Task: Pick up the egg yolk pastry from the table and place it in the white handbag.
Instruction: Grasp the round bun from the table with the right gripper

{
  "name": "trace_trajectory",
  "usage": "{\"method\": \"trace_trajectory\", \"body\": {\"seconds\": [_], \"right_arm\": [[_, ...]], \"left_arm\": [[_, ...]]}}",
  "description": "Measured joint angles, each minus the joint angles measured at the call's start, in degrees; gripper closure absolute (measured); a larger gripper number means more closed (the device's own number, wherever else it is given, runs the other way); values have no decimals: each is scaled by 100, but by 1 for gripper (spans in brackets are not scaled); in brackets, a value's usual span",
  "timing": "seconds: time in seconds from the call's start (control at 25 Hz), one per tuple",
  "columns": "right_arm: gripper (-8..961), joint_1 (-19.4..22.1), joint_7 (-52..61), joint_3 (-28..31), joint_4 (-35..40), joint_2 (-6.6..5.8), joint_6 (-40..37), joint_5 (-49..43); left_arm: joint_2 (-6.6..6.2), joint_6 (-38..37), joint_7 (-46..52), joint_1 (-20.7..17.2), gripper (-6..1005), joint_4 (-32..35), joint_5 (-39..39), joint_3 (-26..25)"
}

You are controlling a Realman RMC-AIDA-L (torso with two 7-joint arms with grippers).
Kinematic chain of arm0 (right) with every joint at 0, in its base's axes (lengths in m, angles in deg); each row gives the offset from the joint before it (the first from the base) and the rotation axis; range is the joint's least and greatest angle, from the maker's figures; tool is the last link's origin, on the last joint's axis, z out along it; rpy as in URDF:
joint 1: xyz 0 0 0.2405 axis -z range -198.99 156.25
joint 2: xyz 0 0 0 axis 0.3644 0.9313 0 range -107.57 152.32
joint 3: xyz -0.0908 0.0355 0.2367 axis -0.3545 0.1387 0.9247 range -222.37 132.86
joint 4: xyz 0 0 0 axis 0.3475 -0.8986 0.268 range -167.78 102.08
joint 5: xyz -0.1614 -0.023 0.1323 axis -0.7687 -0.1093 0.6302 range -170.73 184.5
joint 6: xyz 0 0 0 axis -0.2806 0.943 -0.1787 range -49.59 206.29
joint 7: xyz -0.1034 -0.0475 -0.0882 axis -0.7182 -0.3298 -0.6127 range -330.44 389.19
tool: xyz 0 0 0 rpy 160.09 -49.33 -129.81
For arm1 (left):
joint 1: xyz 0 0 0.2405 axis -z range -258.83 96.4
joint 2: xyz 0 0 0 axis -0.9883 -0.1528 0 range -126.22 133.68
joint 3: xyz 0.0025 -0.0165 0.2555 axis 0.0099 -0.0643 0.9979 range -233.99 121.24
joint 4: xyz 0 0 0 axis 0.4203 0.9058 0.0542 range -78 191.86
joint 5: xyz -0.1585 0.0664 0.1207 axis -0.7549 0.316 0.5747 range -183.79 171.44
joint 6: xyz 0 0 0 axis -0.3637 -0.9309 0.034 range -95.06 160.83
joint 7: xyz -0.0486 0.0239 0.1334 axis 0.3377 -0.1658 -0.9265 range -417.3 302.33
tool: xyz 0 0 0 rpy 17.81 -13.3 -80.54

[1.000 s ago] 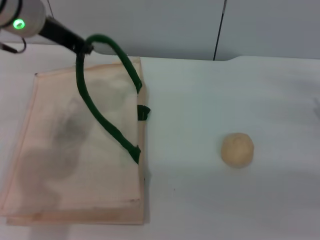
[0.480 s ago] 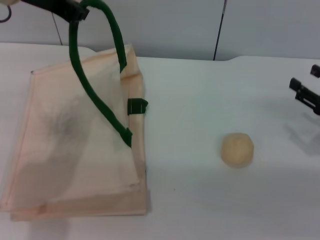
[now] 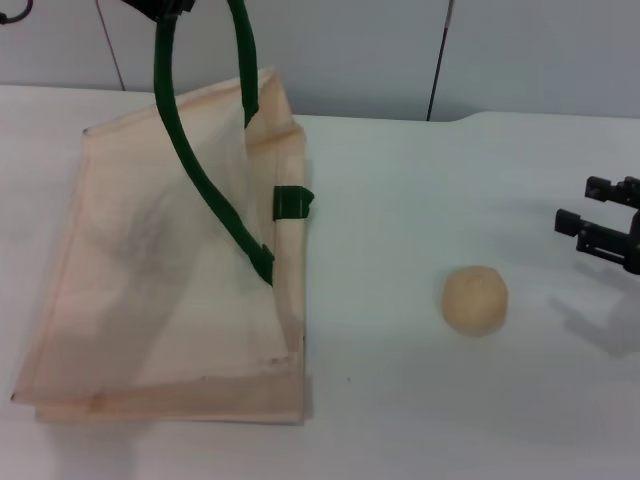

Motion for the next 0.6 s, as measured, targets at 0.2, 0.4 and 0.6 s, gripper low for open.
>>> {"method": "trace_trajectory", "body": {"seconds": [0.2,0.4,0.6], "right_arm": [[278,-81,137,-8,-45,-1,-34,-321],[255,-185,184,-14,-203,-5,-420,-779],[226,-279,304,-84,-588,-30,-961,-1126]], "left_arm": [[12,111,12,20,886,198,-34,4],[12,181,20,16,885,279,-263,10],[9,272,25,4,885,390,-286,2]]}}
